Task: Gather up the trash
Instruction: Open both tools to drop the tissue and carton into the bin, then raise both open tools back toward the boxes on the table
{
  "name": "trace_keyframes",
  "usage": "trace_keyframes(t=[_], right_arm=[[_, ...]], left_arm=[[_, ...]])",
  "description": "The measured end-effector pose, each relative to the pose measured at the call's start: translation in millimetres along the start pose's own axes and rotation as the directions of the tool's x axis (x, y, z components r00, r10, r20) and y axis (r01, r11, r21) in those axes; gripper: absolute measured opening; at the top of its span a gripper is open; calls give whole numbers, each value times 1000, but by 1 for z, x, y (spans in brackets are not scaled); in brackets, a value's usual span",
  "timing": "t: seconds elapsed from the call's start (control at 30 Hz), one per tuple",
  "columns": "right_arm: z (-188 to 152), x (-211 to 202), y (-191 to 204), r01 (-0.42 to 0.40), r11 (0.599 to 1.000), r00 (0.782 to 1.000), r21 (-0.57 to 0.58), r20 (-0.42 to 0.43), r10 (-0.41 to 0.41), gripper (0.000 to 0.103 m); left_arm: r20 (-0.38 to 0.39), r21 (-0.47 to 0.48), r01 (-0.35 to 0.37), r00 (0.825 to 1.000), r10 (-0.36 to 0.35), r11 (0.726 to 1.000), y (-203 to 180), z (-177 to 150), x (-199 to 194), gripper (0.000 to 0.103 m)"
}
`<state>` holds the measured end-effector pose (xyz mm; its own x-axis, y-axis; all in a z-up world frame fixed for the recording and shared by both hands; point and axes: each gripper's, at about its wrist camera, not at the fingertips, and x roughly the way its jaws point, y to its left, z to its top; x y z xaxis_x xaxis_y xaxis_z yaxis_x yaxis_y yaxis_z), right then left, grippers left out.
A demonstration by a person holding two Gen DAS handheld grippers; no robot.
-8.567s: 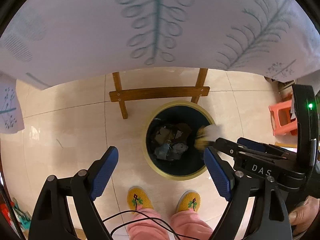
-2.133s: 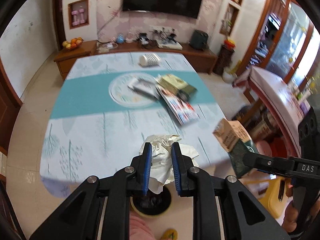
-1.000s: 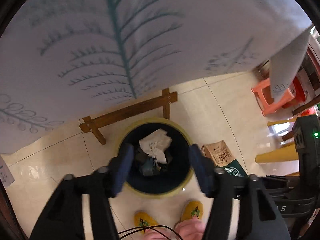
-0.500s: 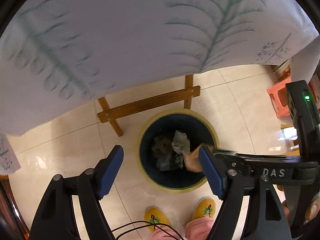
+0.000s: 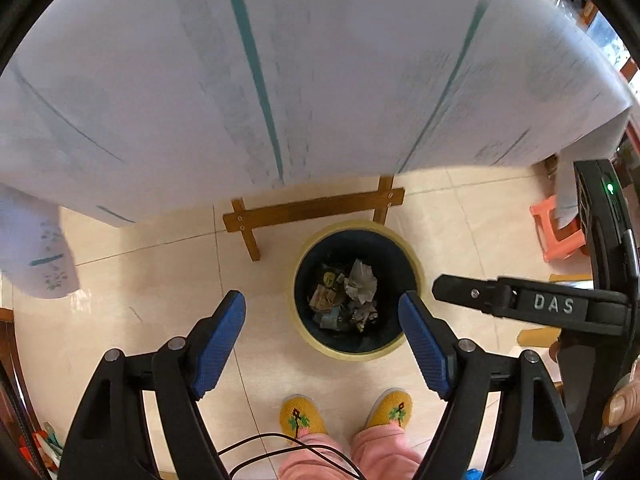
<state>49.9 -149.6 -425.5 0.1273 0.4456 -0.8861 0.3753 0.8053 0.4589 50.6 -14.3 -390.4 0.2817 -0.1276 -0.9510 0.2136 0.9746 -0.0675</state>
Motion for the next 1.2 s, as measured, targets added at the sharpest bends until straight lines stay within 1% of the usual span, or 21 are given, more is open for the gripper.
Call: trace_keyframes(t=[0.2, 0.23, 0.3, 0.4, 0.43, 0.53, 0.63, 0.67, 0.7, 0.77, 0.8, 0.83, 0.9, 0.93, 0.97, 1.03, 1.2], right_arm=[[-20, -81, 39, 6, 996, 999, -90, 32, -3, 78], [-24, -101, 49, 3, 994, 999, -110, 41, 1, 78], [-30, -129, 61, -1, 991, 998, -137, 56, 9, 78], [-38, -176, 82, -2, 983, 995, -185, 99, 21, 78], [-41, -196, 90, 0, 978, 992, -209, 123, 26, 78], [-46, -238, 107, 7, 966, 982, -258, 184, 42, 78], [-55, -279, 120, 19, 953, 962, -303, 265, 65, 78], [-59, -296, 124, 19, 947, 951, -321, 298, 82, 78], [-61, -304, 125, 21, 944, 945, -330, 314, 89, 78], [-65, -325, 132, 42, 933, 931, -358, 354, 94, 78], [-66, -332, 135, 53, 927, 925, -371, 368, 94, 78], [-67, -340, 137, 67, 922, 919, -382, 383, 92, 78], [-70, -356, 143, 101, 908, 899, -407, 429, 93, 78], [-73, -365, 145, 119, 899, 882, -422, 460, 99, 78], [-74, -371, 146, 135, 894, 873, -428, 478, 97, 78], [-76, -380, 144, 154, 887, 863, -435, 497, 94, 78], [-74, -396, 138, 198, 876, 839, -439, 538, 81, 78]], left_arm=[[75, -25, 22, 997, -20, 999, 0, 20, -92, 78], [78, -32, 33, 996, -31, 999, -1, 23, -104, 78], [86, -39, 54, 995, -51, 998, -4, 27, -130, 78], [123, -36, 66, 990, -62, 997, -11, 31, -174, 78], [141, -34, 70, 988, -64, 997, -13, 31, -191, 78], [193, -27, 78, 979, -71, 997, -21, 32, -236, 78], [246, -10, 66, 967, -61, 998, -32, 36, -273, 78], [265, -4, 60, 963, -57, 998, -36, 37, -286, 78], [286, 3, 56, 957, -55, 998, -39, 38, -298, 78], [340, 17, 49, 939, -52, 999, -44, 40, -325, 78], [373, 19, 45, 927, -49, 999, -46, 40, -338, 78], [392, 19, 43, 919, -47, 999, -48, 41, -347, 78], [415, 17, 43, 909, -46, 999, -51, 44, -363, 78], [426, 16, 46, 903, -49, 999, -52, 44, -370, 78], [438, 15, 52, 897, -53, 999, -53, 45, -376, 78], [459, 9, 65, 886, -62, 998, -55, 45, -385, 78], [461, 10, 93, 883, -87, 996, -59, 47, -390, 78]])
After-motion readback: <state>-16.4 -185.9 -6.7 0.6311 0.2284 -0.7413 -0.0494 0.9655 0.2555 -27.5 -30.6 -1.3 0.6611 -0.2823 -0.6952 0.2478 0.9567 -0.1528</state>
